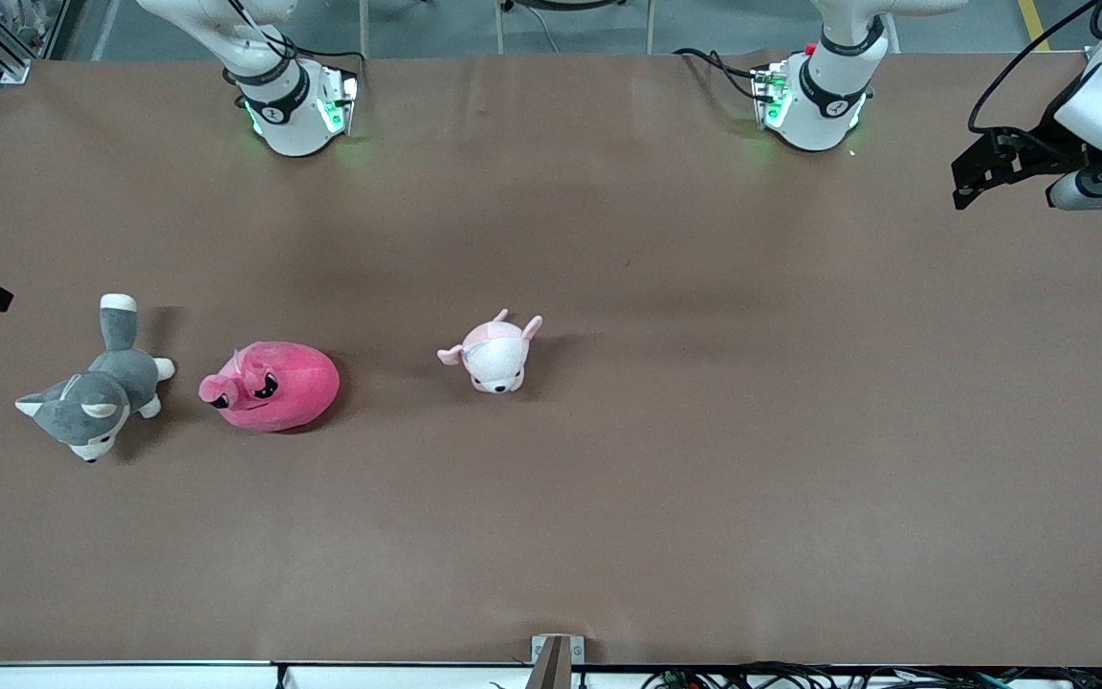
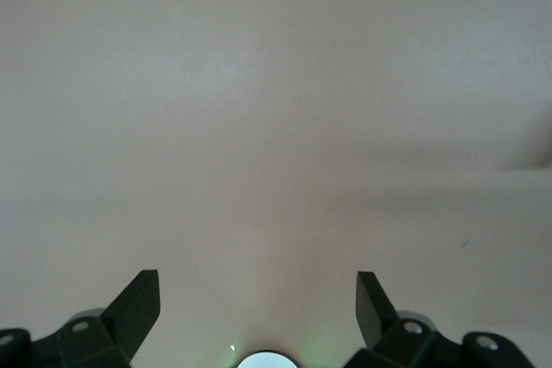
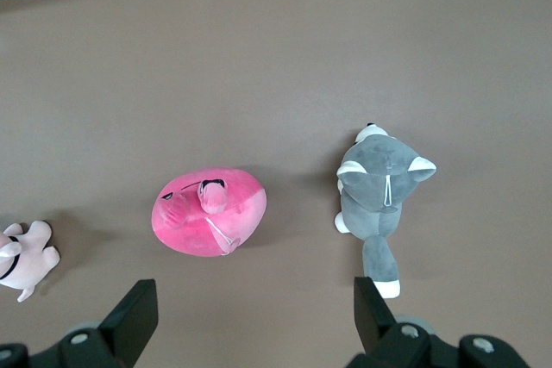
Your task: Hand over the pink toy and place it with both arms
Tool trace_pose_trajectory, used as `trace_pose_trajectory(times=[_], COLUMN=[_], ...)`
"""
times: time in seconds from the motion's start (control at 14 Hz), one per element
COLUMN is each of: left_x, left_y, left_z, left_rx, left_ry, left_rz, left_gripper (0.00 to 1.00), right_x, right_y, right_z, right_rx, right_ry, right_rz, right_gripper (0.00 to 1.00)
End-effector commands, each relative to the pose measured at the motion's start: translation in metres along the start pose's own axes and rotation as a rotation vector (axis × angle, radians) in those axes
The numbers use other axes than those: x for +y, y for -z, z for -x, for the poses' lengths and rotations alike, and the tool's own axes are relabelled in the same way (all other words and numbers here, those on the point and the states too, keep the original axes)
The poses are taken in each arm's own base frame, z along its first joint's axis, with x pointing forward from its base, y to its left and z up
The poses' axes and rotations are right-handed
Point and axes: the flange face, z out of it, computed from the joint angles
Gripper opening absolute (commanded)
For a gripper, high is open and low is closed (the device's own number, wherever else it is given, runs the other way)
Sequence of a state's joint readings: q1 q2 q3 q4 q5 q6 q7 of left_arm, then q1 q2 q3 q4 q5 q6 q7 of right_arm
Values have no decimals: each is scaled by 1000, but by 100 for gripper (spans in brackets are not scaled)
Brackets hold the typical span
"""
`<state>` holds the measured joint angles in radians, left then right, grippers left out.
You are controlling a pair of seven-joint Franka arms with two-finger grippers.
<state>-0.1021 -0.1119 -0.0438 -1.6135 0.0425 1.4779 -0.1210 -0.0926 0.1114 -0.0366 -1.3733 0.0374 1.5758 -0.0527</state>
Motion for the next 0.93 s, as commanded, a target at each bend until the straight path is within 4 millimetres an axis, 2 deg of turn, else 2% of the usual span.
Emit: trace_pose_trajectory(times=[0.0,0.14,0.43,0.64,0.86], left_x=[-6,-6,-6,-5,-6], left_y=[9,9,7,8,11], left_z=[4,6,5,-1,-6], left_rx=[-5,-16,-21,-18,-15], left_ry=[10,10,5,-4,-1], left_rz=[9,8,8,9,8], left_gripper=[100,100,100,100,100], right_x=[0,2,1,-4,-8], right_y=[1,-4,-2,-8,-11], right_z=[14,20,29,53,60], right_rx=[3,35,32,27,12], right_ry=[-17,-21,-5,5,1], right_rz=[22,22,50,62,52], right_gripper=[100,100,100,100,100])
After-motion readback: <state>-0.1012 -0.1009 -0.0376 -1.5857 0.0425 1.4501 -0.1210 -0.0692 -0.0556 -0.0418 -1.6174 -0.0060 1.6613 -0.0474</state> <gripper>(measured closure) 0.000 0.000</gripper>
